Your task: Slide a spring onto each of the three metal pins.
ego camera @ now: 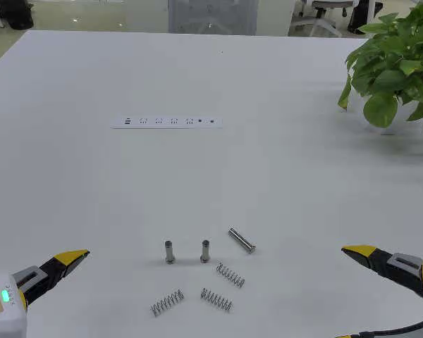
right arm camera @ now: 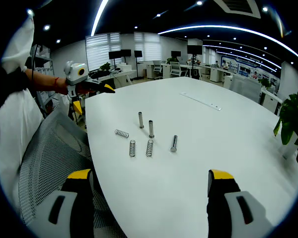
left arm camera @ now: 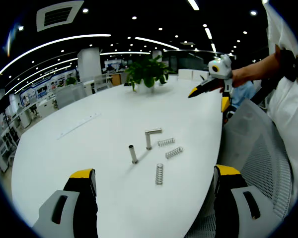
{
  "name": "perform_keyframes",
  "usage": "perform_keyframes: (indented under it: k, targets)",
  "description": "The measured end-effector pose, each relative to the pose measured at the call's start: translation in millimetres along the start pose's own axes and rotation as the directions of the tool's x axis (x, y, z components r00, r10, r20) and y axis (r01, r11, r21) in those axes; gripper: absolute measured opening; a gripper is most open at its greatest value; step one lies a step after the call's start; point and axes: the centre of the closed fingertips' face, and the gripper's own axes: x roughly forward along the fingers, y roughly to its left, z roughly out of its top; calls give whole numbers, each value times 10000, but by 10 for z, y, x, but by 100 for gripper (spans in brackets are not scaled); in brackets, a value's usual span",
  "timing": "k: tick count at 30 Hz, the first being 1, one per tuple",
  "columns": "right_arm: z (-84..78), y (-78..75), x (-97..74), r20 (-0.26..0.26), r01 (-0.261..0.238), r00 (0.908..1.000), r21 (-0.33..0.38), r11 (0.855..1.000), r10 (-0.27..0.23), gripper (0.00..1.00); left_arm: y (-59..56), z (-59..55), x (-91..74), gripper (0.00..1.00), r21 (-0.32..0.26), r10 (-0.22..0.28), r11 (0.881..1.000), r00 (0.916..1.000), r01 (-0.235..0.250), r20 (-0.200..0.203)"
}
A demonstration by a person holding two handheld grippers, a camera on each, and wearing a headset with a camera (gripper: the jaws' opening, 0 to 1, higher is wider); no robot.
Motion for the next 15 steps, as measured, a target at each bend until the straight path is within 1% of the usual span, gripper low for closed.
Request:
perform_keyframes:
  k: [4, 15]
  targets:
    - [10, 15, 2, -9, -3, 10000, 15, 10000, 3, 96, 4, 1, 1, 100, -6, 5, 10000, 10000, -5, 24]
    - [14, -4, 2, 6, -28, 10000, -29, 10000, 28, 96, -9, -3, 5, 100, -10, -40, 10000, 10000, 40, 5]
